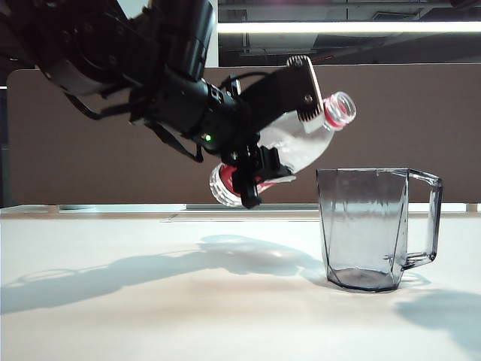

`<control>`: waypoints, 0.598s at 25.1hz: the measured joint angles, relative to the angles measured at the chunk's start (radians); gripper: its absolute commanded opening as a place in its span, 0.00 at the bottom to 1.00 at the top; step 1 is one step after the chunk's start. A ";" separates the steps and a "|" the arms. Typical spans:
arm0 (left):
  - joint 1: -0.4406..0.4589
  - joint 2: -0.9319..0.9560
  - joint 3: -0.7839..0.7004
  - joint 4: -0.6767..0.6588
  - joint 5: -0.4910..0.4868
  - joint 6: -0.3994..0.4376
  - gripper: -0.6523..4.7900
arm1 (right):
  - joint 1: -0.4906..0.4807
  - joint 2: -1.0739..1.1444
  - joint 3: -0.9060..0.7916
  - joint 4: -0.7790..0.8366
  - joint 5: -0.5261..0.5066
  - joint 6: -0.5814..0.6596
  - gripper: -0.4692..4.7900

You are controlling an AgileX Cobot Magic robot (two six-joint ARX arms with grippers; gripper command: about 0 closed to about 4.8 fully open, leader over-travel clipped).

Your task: Pick up the mineral water bottle with the left hand on the table and pour water into the mug until it's half full.

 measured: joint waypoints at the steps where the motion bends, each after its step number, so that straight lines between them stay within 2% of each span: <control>1: 0.000 0.012 0.003 -0.004 0.000 0.003 0.51 | 0.000 0.000 0.000 0.000 0.000 0.000 0.07; 10: 0.000 0.021 0.012 -0.007 0.000 0.052 0.51 | 0.000 0.000 0.000 0.000 0.000 0.000 0.07; 15: 0.000 0.021 0.012 -0.007 0.000 0.106 0.51 | 0.000 0.000 0.000 0.000 0.000 0.000 0.07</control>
